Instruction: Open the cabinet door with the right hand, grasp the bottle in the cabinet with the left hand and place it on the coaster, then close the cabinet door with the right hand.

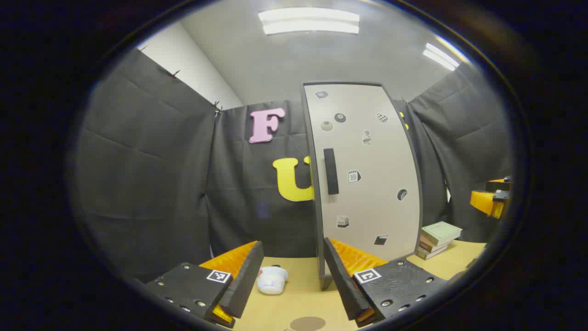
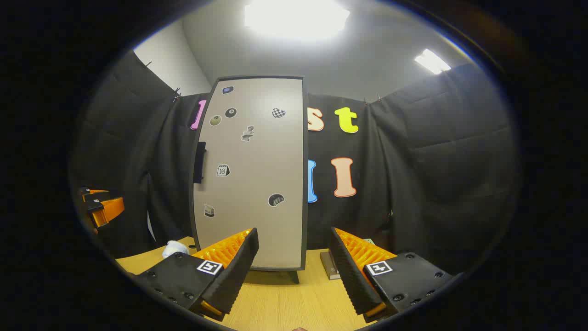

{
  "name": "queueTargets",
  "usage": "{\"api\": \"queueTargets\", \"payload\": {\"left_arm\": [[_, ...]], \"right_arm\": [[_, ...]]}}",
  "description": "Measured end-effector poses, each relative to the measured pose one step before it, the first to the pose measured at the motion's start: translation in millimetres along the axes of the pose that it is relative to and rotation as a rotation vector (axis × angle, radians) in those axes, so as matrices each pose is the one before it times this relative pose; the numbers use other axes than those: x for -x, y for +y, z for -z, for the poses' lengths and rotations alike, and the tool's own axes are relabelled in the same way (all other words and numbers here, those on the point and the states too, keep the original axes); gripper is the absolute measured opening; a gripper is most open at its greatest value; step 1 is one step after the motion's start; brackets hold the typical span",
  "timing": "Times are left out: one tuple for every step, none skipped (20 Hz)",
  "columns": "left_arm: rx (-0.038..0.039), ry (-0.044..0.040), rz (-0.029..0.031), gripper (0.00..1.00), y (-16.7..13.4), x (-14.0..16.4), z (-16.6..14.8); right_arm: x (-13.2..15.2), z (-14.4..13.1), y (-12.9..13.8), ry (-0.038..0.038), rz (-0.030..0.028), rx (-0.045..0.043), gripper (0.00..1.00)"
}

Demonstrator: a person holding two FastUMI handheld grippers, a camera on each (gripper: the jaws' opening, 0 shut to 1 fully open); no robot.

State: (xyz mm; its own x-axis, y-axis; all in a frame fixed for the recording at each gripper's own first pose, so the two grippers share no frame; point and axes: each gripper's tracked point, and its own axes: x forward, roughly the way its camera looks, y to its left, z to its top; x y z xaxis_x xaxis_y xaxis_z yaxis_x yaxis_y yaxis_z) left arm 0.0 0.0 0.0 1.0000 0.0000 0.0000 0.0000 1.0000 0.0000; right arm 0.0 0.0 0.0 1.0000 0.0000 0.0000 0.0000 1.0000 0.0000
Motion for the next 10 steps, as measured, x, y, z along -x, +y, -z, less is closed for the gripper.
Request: {"api": "queueTargets", "payload": {"left_arm": [[-0.00193,-0.00342,0.00132,0.80,-1.46,0.52,-1.41],[-0.00395,-0.00194,0.00122,0.80,-1.43,-0.16,-1.25],[-0.00345,-0.00256,-0.00041,0.79,-1.08,-0.35,-0.88],[-0.00182,-0.00083,0.00035,0.79,-1.69,-0.01,-0.71],[0.00002,0.00032,0.00050,0.79,-1.31,-0.17,0.41],[-0.00009,0.00162,-0.00036,0.79,-0.87,-0.84,-0.79],[0.00090,0.00124,-0.00102,0.79,-0.78,0.53,-0.11],[0.00005,-0.00096,0.00007,0.79,-0.59,0.04,-1.45],[-0.00235,-0.00050,-0.00108,0.79,-0.86,-0.20,-0.07],[-0.00456,-0.00116,-0.00008,0.79,-0.24,-0.64,-0.96]], "right_arm": [[0.56,0.13,-0.68,0.00086,0.00071,-0.00355,0.98],[-0.77,-0.59,-1.02,0.00054,0.00143,-0.00124,0.98],[-0.93,-0.72,-2.32,-0.00101,0.00282,0.00193,0.98],[-1.07,-0.29,-1.40,0.00005,0.00084,0.00393,0.97],[-0.31,1.39,-0.41,-0.00001,-0.00002,0.00178,0.97],[-0.33,0.52,-0.73,0.00081,-0.00033,-0.00162,0.97],[-1.23,-0.09,-1.02,-0.00072,-0.00107,-0.00339,0.96],[-0.69,-0.80,-0.19,-0.00189,0.00085,-0.00186,0.98],[-0.63,0.55,-1.69,-0.00109,0.00222,0.00039,0.98],[-0.43,0.04,-1.00,-0.00006,0.00257,0.00186,0.98]]}}
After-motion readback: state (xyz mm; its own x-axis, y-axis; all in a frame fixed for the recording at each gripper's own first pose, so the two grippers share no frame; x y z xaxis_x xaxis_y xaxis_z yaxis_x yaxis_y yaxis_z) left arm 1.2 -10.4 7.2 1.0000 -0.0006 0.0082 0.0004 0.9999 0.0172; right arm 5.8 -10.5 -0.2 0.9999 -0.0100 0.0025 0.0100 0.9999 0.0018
